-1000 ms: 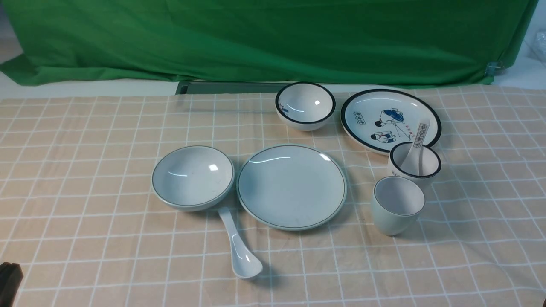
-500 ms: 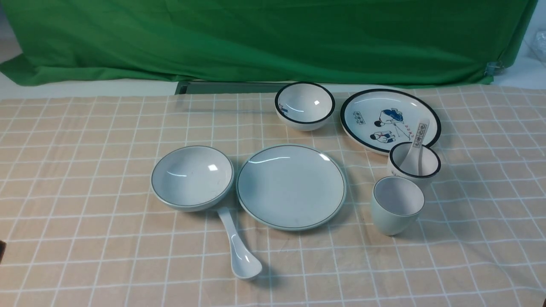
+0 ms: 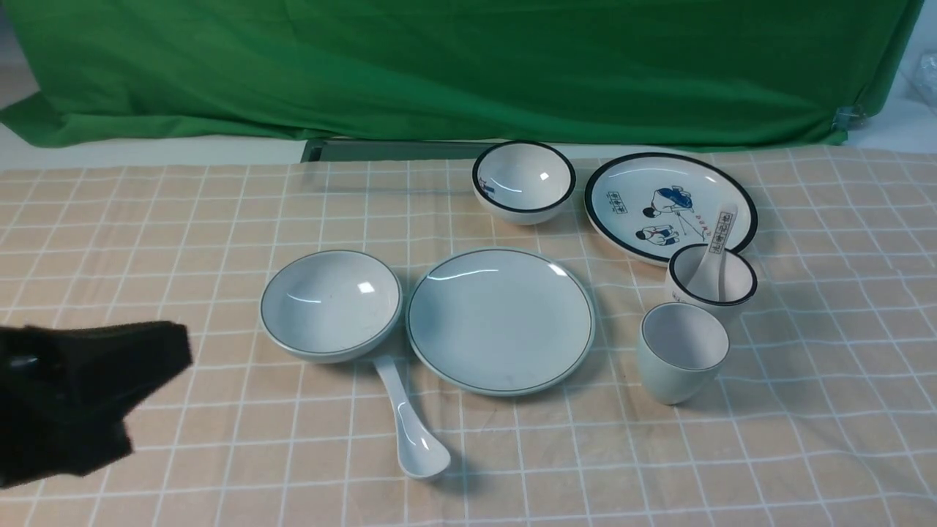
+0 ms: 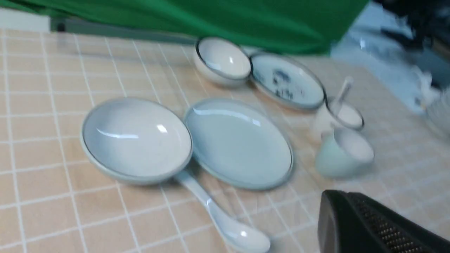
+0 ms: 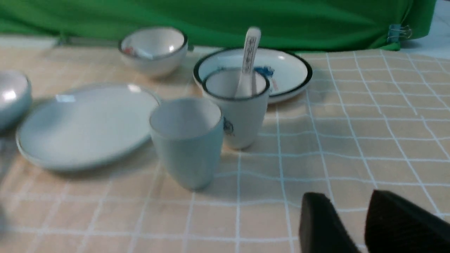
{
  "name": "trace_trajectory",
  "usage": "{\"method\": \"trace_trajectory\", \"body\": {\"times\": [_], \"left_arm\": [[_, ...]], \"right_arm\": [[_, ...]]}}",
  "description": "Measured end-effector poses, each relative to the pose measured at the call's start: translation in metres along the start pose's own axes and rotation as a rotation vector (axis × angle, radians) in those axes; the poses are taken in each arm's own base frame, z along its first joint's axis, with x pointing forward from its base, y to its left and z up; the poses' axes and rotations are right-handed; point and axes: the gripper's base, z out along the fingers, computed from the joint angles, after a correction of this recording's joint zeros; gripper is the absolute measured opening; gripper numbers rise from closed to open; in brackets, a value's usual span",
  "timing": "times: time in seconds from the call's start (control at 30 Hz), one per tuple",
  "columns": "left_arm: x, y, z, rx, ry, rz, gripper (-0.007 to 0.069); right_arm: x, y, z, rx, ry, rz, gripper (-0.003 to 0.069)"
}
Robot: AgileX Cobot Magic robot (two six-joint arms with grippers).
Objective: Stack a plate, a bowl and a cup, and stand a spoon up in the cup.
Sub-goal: Use the left arm to grab a blue rice bowl
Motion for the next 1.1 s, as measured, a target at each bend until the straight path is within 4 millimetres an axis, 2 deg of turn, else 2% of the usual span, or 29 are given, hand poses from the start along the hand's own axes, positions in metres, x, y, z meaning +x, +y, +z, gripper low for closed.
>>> {"method": "trace_trajectory", "body": {"times": [0.1, 0.17, 0.23, 0.3, 0.33, 0.4, 0.43, 0.5, 0.57, 0.6, 0.63, 0.67, 0.7, 0.73, 0.8, 0.83, 0.9, 1.03, 1.1], "left_arm": [[-0.017, 0.003, 0.022, -0.013, 0.142, 0.087, 0.0005], [-0.022, 0.004, 0.032, -0.010, 0.184, 0.136, 0.0005], [-0.029, 0.006, 0.064, 0.005, 0.317, 0.245, 0.0005], [-0.031, 0.007, 0.085, 0.017, 0.404, 0.304, 0.0005], [-0.031, 0.007, 0.087, 0.016, 0.419, 0.317, 0.0005], [-0.036, 0.010, 0.126, 0.032, 0.544, 0.424, 0.0013], [-0.037, 0.011, 0.129, 0.030, 0.550, 0.428, 0.0013], [-0.043, 0.015, 0.161, 0.021, 0.613, 0.531, 0.0045], [-0.043, 0.019, 0.177, 0.016, 0.646, 0.558, 0.0072], [-0.045, 0.025, 0.194, 0.005, 0.676, 0.588, 0.0115], [-0.045, 0.026, 0.201, 0.004, 0.686, 0.595, 0.0129], [-0.043, 0.032, 0.217, 0.003, 0.718, 0.619, 0.0202], [-0.040, 0.036, 0.226, 0.002, 0.742, 0.631, 0.0257], [-0.036, 0.039, 0.233, 0.003, 0.760, 0.636, 0.0301], [-0.032, 0.041, 0.240, 0.006, 0.776, 0.642, 0.0342], [-0.026, 0.045, 0.247, 0.014, 0.803, 0.646, 0.0391], [-0.017, 0.049, 0.256, 0.021, 0.835, 0.642, 0.0435], [-0.009, 0.055, 0.268, 0.009, 0.844, 0.659, 0.0441], [-0.008, 0.059, 0.272, -0.006, 0.836, 0.689, 0.0420]], "right_arm": [[-0.009, 0.000, 0.000, -0.013, -0.097, 0.182, 0.0239], [-0.012, 0.000, -0.001, -0.019, -0.128, 0.226, 0.0239], [-0.016, 0.000, -0.001, -0.034, -0.179, 0.324, 0.0237], [-0.017, 0.002, -0.002, -0.032, -0.129, 0.340, 0.0229], [-0.017, 0.002, -0.002, -0.031, -0.120, 0.339, 0.0229], [-0.038, 0.011, -0.005, -0.039, 0.063, 0.251, 0.0189], [-0.041, 0.012, -0.006, -0.044, 0.067, 0.239, 0.0189], [-0.073, 0.022, -0.008, -0.086, 0.203, 0.062, 0.0162], [-0.091, 0.028, -0.007, -0.114, 0.268, -0.027, 0.0155], [-0.102, 0.032, -0.005, -0.142, 0.354, -0.109, 0.0153], [-0.103, 0.033, -0.004, -0.146, 0.363, -0.127, 0.0152], [-0.113, 0.036, 0.002, -0.165, 0.440, -0.180, 0.0150], [-0.114, 0.037, 0.005, -0.168, 0.473, -0.196, 0.0148], [-0.113, 0.037, 0.008, -0.171, 0.500, -0.209, 0.0148], [-0.112, 0.037, 0.011, -0.172, 0.522, -0.215, 0.0147], [-0.110, 0.037, 0.013, -0.172, 0.546, -0.219, 0.0147], [-0.109, 0.037, 0.015, -0.172, 0.554, -0.221, 0.0147], [-0.109, 0.037, 0.015, -0.172, 0.557, -0.221, 0.0146], [-0.109, 0.037, 0.016, -0.172, 0.557, -0.221, 0.0146]]}}
